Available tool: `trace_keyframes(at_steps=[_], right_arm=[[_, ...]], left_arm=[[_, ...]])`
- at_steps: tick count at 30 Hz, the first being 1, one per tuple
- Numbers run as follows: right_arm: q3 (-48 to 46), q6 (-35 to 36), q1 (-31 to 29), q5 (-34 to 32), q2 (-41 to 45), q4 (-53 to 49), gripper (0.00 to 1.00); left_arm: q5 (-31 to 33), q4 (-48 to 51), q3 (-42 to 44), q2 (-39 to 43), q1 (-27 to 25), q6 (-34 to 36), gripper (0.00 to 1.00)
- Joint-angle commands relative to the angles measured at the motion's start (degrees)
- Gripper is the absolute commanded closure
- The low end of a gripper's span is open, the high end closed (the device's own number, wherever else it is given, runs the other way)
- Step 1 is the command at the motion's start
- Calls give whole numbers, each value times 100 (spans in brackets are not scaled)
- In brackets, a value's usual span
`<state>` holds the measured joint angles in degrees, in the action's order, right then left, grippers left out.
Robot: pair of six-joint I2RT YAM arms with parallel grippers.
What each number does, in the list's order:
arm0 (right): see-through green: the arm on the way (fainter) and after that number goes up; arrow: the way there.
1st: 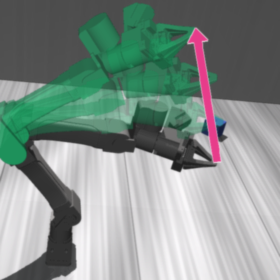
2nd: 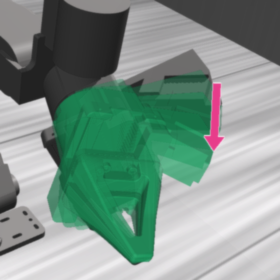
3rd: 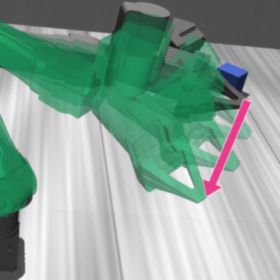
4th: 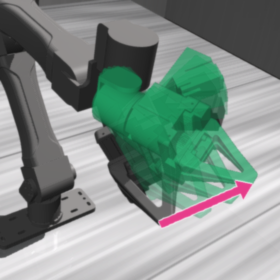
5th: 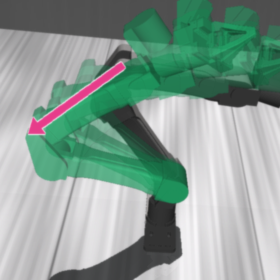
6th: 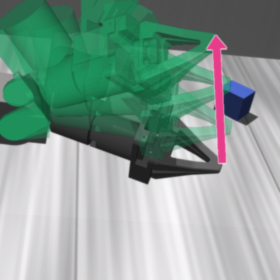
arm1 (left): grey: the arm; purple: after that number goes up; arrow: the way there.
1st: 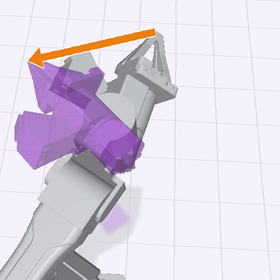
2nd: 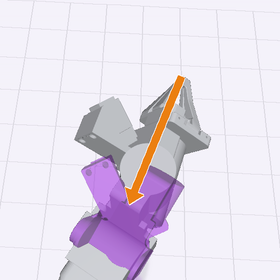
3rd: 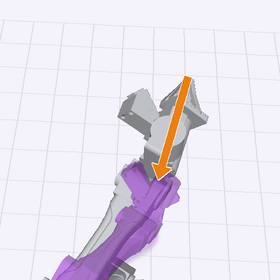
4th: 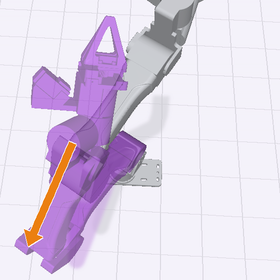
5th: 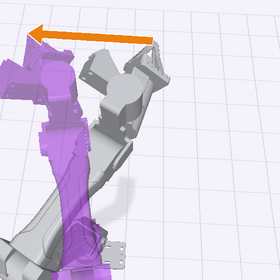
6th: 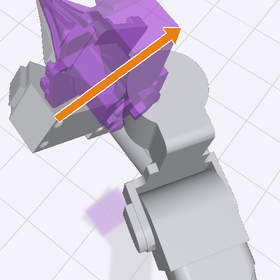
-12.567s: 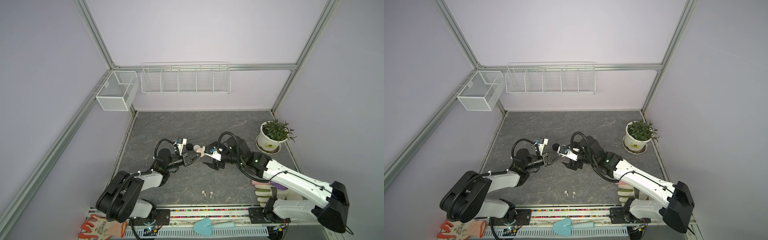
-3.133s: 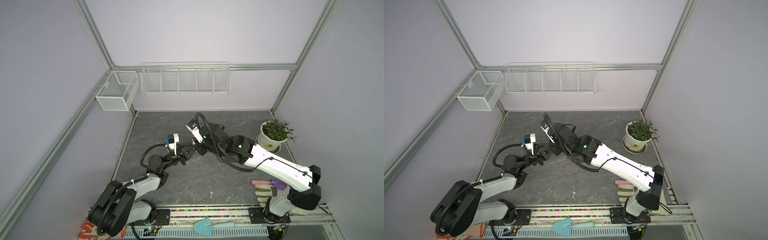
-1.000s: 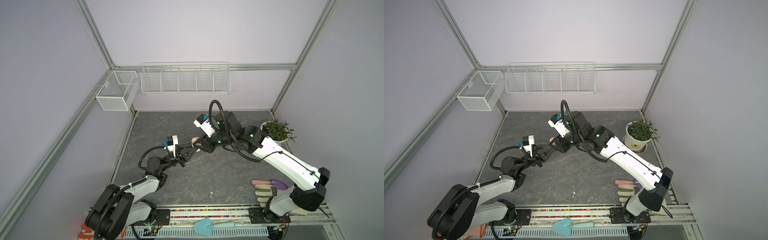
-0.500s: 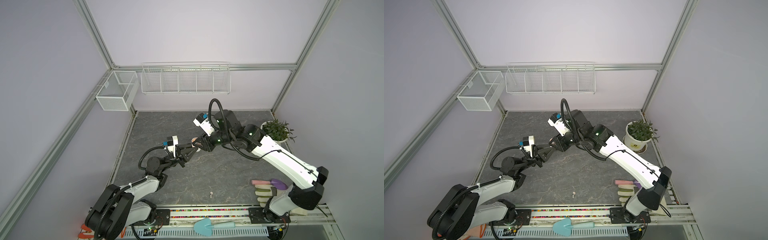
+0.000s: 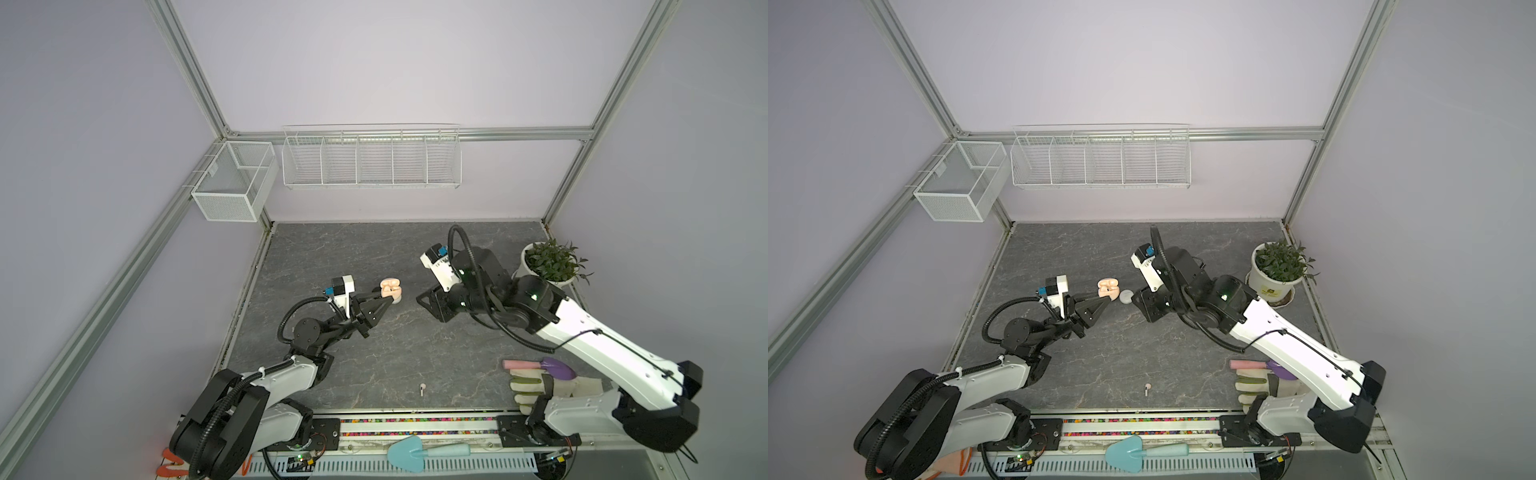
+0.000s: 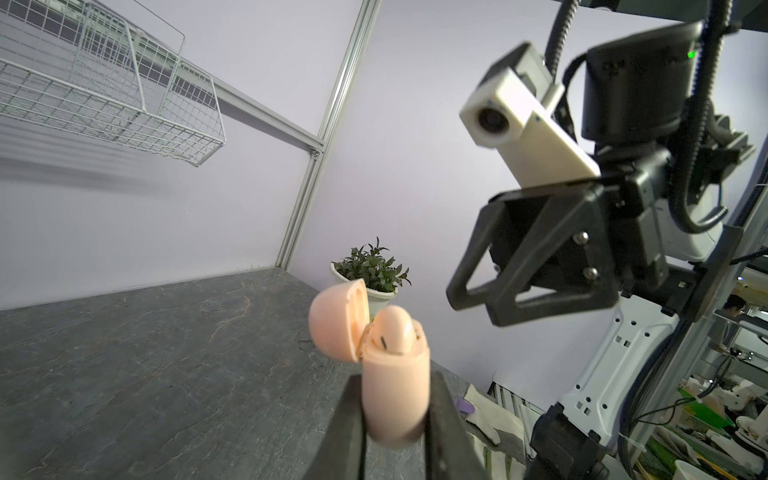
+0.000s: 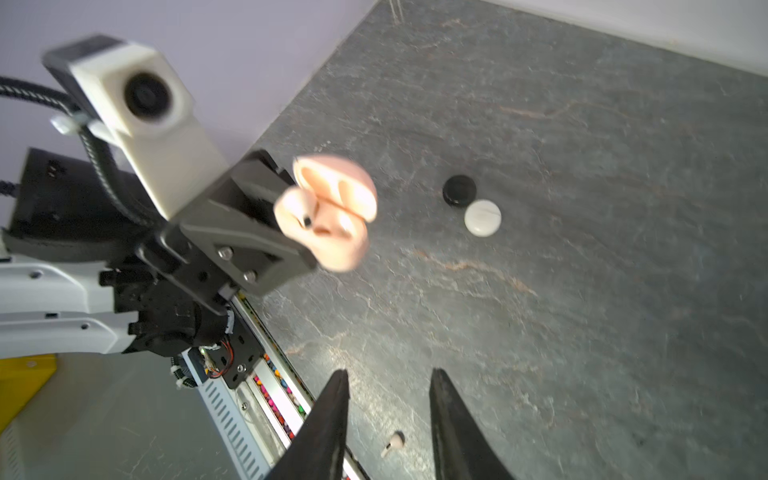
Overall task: Insert the wireless bluetooth earbuds into the charging case
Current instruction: 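Withdraw the right gripper and move it down to the remaining pink earbud, then close the right gripper on the second pink earbud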
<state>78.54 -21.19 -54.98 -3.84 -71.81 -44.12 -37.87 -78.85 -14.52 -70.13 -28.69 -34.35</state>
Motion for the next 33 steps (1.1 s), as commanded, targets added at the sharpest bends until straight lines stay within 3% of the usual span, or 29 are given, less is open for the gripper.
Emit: trace_keyframes(at_steps=[1, 4, 8, 15, 22, 33], right_arm=[[-832, -1014, -227, -891, 305, -77, 63], [-1596, -1617, -410, -829, 329, -62, 62], [-2030, -2083, -654, -25, -254, 87, 59], [-2043, -2047, -1180, 532, -1565, 504, 57], [-2112, -2105, -1457, 489, -2113, 568, 48], [-2356, -2311, -1467, 498, -2291, 737, 51]], left_arm=[[128, -224, 102, 119, -23, -114, 100], [306, -223, 200, 164, -23, -186, 100], [519, -157, 470, 350, -27, -187, 100], [769, 889, 499, 1124, -23, 118, 100], [1036, 2228, 461, 2087, -23, 515, 100], [878, 2054, 373, 1942, -28, 470, 100]])
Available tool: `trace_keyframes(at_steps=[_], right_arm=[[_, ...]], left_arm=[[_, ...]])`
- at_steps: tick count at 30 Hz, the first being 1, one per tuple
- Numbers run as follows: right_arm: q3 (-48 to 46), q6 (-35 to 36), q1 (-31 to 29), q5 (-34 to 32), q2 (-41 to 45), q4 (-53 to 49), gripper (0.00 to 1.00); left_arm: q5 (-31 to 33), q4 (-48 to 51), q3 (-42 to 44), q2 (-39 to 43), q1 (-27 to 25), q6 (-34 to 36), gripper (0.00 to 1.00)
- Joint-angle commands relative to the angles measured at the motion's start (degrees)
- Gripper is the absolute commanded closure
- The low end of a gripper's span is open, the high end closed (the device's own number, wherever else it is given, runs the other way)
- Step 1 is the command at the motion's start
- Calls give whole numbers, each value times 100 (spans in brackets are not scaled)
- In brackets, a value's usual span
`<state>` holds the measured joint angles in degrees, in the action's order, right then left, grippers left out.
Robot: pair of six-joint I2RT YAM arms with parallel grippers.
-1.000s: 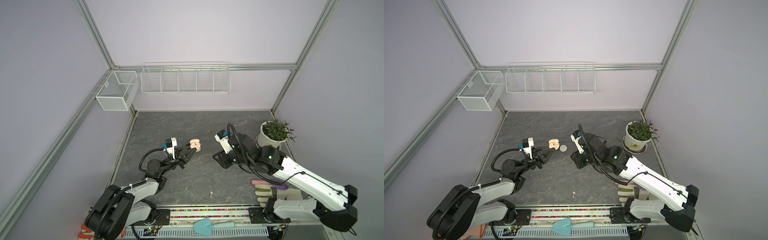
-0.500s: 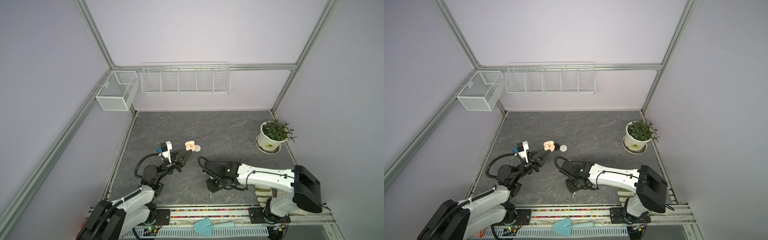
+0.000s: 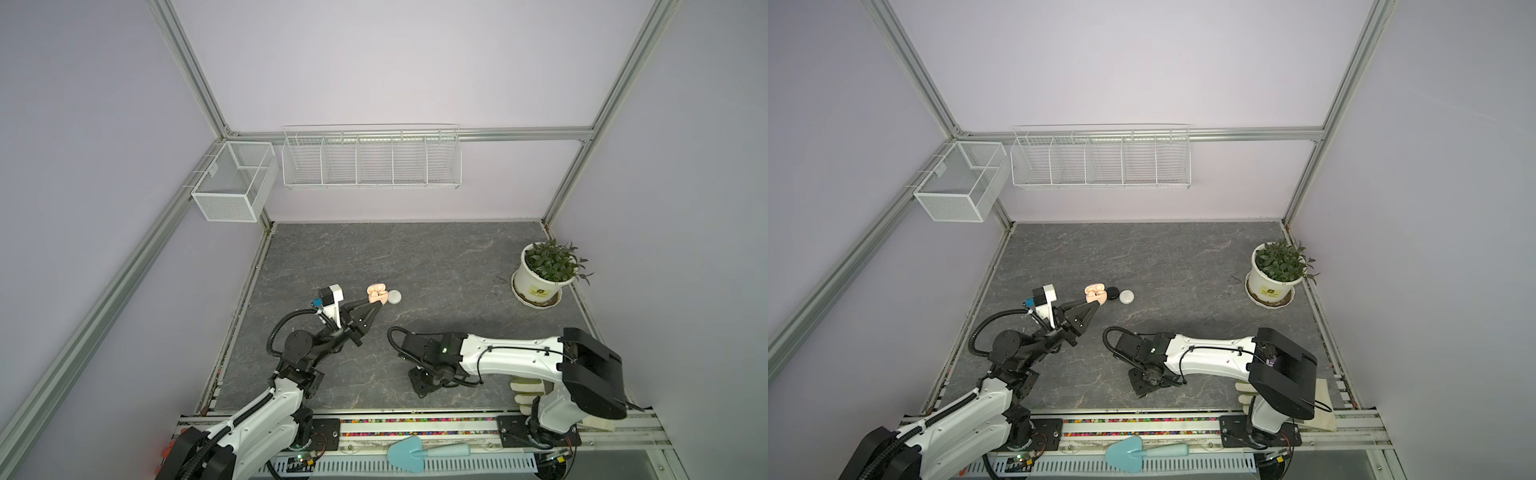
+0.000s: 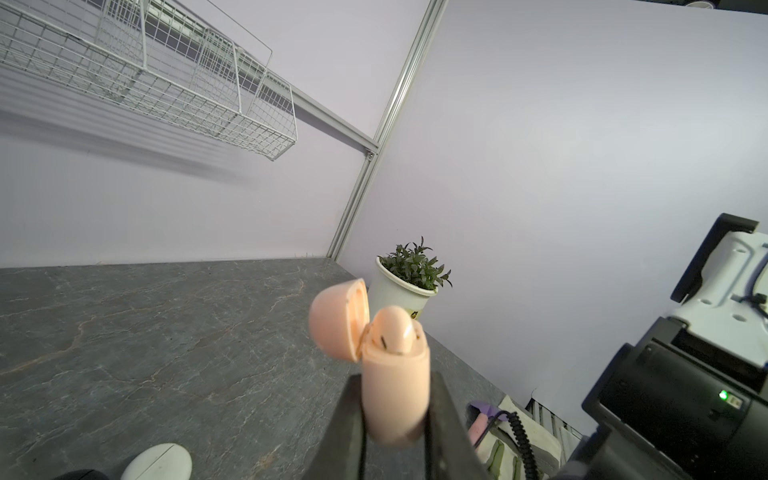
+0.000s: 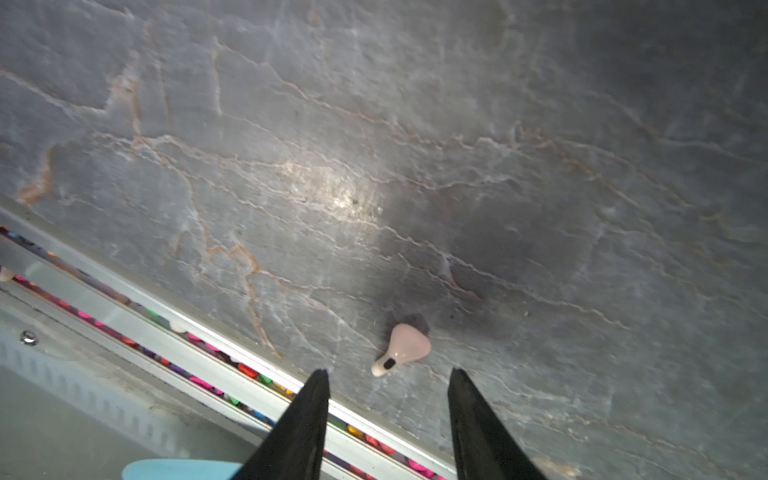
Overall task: Insert the wireless bluetooth earbuds into the charging case
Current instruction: 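Close the right gripper on the second pink earbud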
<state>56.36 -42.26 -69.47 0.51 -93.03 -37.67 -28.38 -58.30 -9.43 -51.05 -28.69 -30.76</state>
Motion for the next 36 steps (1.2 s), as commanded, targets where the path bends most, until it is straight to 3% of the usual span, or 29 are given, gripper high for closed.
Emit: trace_keyframes(at_steps=[1, 27, 36], right_arm=[[-142, -199, -19, 92, -195, 136, 52], [-113, -146, 24, -117, -369, -17, 69], [-121, -101, 33, -220, -269, -88, 70]], left_arm=[[-63, 71, -147, 67, -25, 123, 100], [-89, 144, -146, 59, -23, 144, 100], [-84, 144, -144, 50, -24, 150, 100]])
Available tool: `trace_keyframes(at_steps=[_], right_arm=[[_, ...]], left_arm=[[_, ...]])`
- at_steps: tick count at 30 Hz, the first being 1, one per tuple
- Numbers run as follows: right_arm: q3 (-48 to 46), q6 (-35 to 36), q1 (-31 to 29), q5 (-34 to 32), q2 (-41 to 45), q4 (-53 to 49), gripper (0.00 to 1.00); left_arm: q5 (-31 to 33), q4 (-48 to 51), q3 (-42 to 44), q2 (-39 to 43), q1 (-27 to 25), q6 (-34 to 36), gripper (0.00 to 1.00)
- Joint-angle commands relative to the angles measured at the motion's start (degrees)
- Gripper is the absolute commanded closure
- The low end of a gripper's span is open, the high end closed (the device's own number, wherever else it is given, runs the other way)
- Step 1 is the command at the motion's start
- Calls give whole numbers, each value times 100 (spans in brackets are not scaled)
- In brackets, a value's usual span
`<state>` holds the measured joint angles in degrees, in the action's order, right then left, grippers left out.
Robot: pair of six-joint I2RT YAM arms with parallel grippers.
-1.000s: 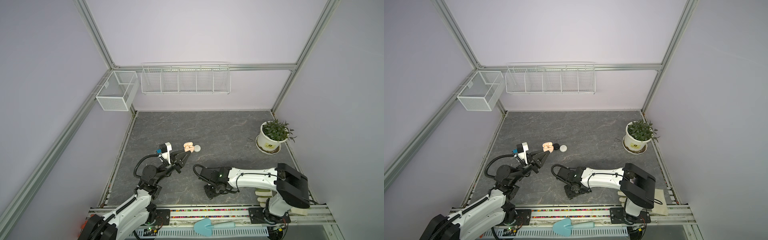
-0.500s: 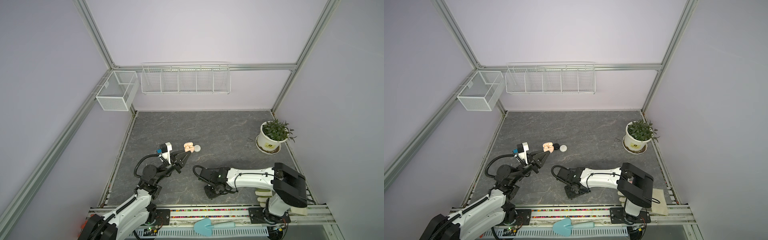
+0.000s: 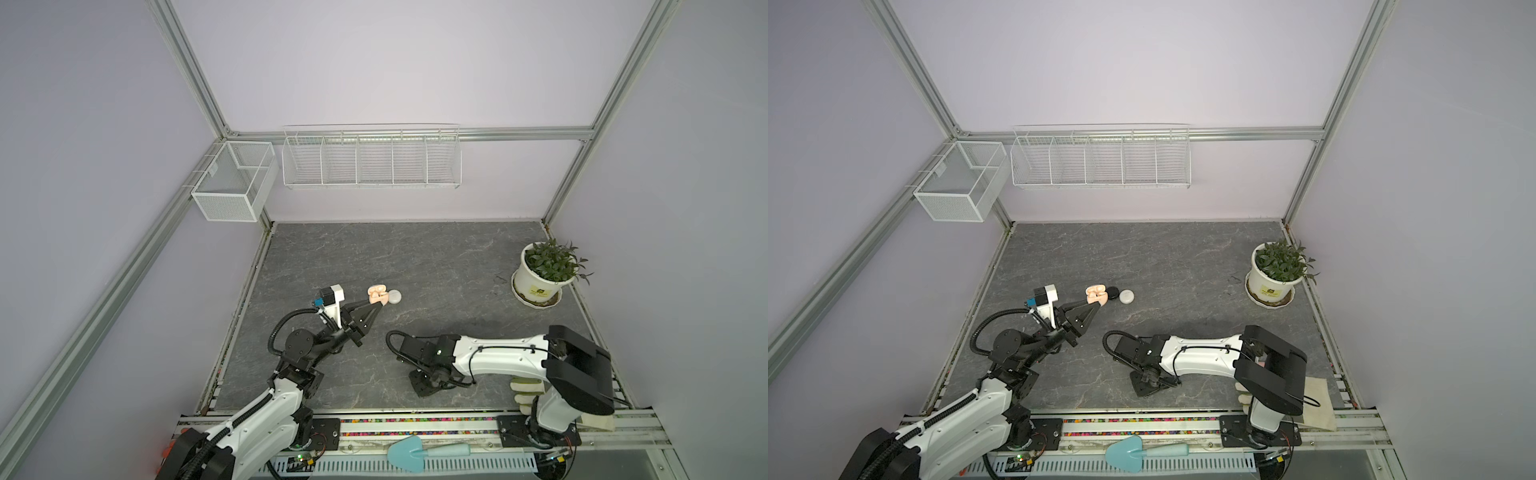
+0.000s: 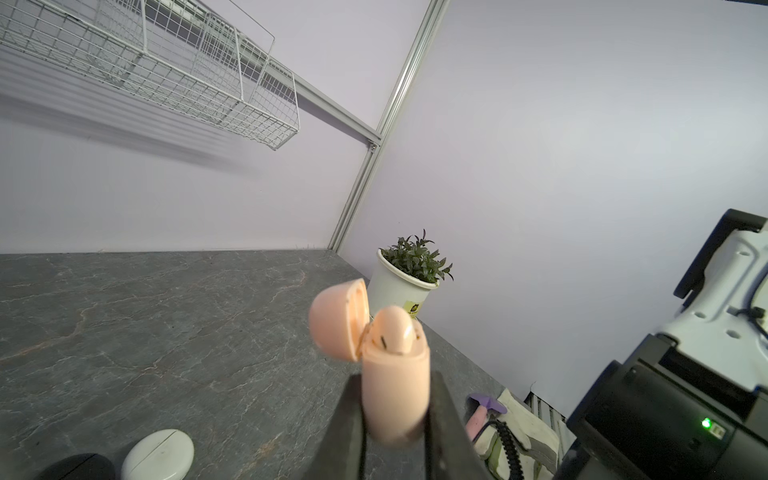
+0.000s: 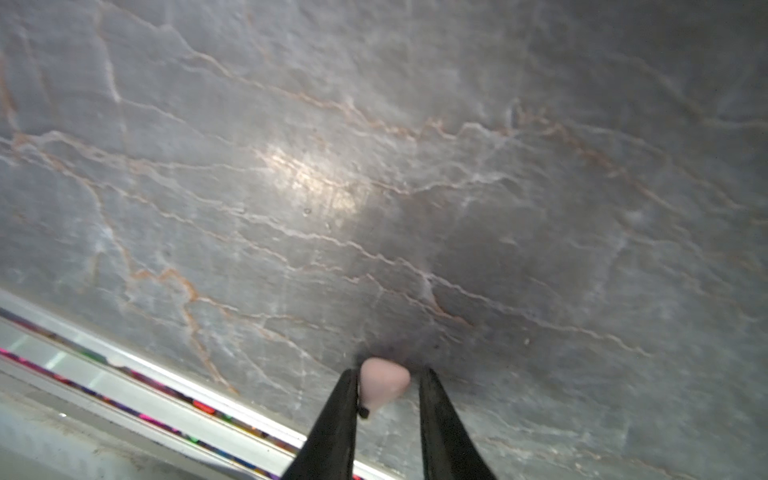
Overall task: Insert the wireless bluetooth earbuds into the charging case
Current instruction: 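Close the right gripper on the second pink earbud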
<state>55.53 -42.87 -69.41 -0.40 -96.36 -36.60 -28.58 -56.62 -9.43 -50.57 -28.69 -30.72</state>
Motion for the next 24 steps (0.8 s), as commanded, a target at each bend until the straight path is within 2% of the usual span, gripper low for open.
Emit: trace_keyframes(at_steps=[1, 24], right_arm=[[-40, -17, 31, -135, 60, -184, 70], [195, 156, 32, -48, -252, -166, 73]], left_arm=[[-63, -33, -146, -1, -23, 140, 100], [-36, -16, -147, -33, -23, 163, 100]])
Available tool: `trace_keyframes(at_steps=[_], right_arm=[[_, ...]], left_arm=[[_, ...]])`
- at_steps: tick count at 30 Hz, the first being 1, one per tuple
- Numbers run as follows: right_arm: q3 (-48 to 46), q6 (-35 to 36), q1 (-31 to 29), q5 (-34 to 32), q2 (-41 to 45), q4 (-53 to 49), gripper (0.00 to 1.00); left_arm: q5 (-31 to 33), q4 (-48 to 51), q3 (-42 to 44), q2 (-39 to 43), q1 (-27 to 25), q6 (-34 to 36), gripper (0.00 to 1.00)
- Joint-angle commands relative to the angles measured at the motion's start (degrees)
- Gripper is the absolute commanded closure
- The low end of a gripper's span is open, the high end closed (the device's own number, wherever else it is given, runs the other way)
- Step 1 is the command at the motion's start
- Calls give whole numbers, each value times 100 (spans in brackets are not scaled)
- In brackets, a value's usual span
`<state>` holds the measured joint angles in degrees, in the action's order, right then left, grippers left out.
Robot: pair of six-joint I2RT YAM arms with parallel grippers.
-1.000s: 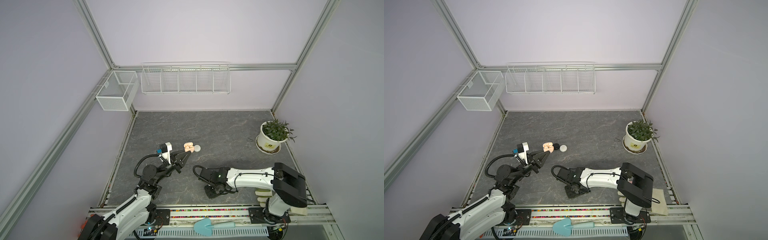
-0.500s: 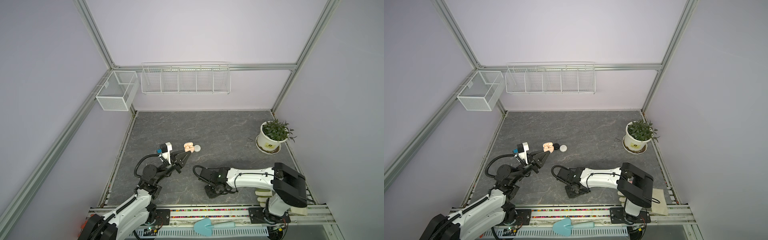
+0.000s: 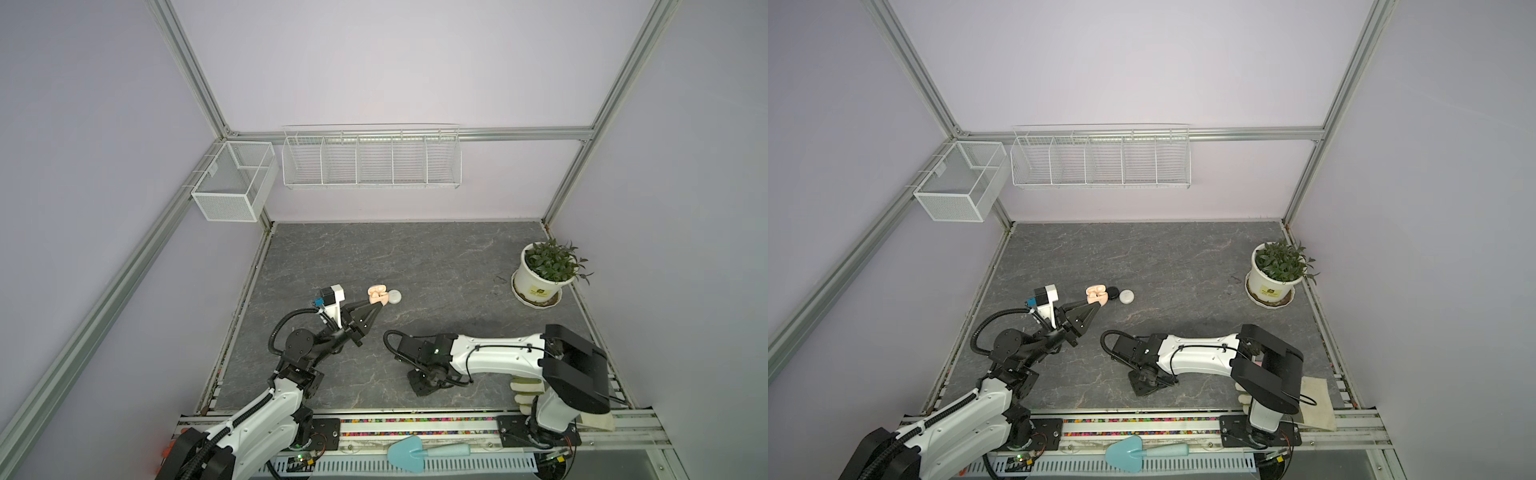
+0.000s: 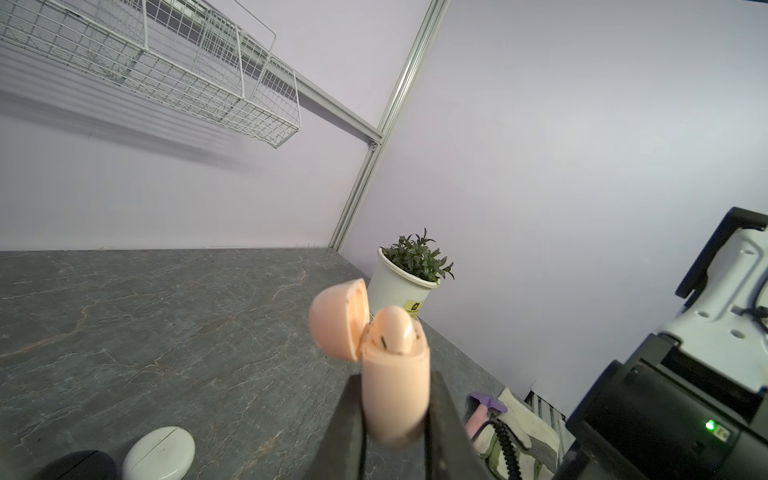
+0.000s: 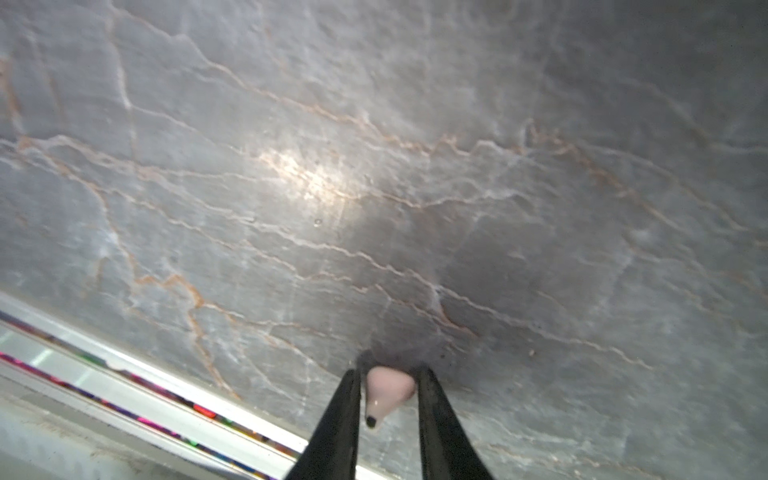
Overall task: Insert the wireless bluetooth earbuds into the charging case
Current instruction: 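Close the right gripper on the second pink earbud, then lift the second earbud with the right gripper toward the pink case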
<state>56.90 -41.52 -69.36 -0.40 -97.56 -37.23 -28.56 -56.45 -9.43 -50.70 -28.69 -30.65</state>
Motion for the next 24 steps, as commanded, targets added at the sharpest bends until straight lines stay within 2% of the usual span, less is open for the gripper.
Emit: trace_keyframes(at_steps=[1, 24], right_arm=[[58, 21, 23, -56, -132, -111, 73], [100, -1, 35, -404, 75, -284, 76]], left_arm=[[-40, -34, -147, -18, -23, 156, 100], [-71, -89, -147, -168, -23, 104, 100]])
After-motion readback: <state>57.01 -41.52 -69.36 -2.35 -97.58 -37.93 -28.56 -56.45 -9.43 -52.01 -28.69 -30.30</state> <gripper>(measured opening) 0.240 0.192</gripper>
